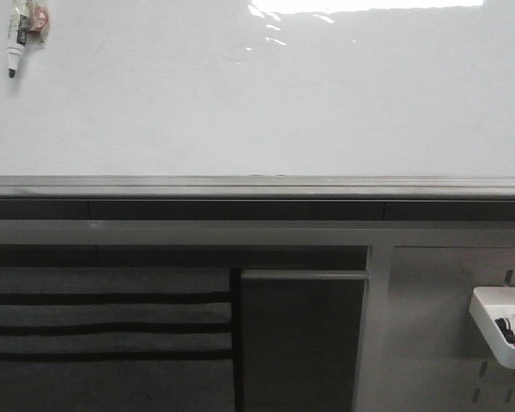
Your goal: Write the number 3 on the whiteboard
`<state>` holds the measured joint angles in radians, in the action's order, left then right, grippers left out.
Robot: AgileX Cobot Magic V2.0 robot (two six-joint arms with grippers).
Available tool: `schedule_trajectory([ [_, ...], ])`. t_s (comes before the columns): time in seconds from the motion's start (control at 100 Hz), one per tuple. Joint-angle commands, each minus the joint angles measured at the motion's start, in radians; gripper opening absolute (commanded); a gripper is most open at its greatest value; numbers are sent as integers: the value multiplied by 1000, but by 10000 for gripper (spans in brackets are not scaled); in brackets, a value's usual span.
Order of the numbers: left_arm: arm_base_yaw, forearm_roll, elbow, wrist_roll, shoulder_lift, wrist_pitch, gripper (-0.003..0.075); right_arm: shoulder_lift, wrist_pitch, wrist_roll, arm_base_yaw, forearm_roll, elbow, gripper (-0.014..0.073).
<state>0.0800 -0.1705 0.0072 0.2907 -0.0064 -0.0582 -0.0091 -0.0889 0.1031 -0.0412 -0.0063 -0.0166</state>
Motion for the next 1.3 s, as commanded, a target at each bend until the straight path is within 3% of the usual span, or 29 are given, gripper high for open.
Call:
schedule_trajectory([
  [0.0,-4,-7,2,-7,-29,73,-18,-22,81,-4,5,-3,-21,-74],
  [1.29,-4,-30,2,-7,-29,73,-18,-22,81,-4,5,-3,-21,-74],
])
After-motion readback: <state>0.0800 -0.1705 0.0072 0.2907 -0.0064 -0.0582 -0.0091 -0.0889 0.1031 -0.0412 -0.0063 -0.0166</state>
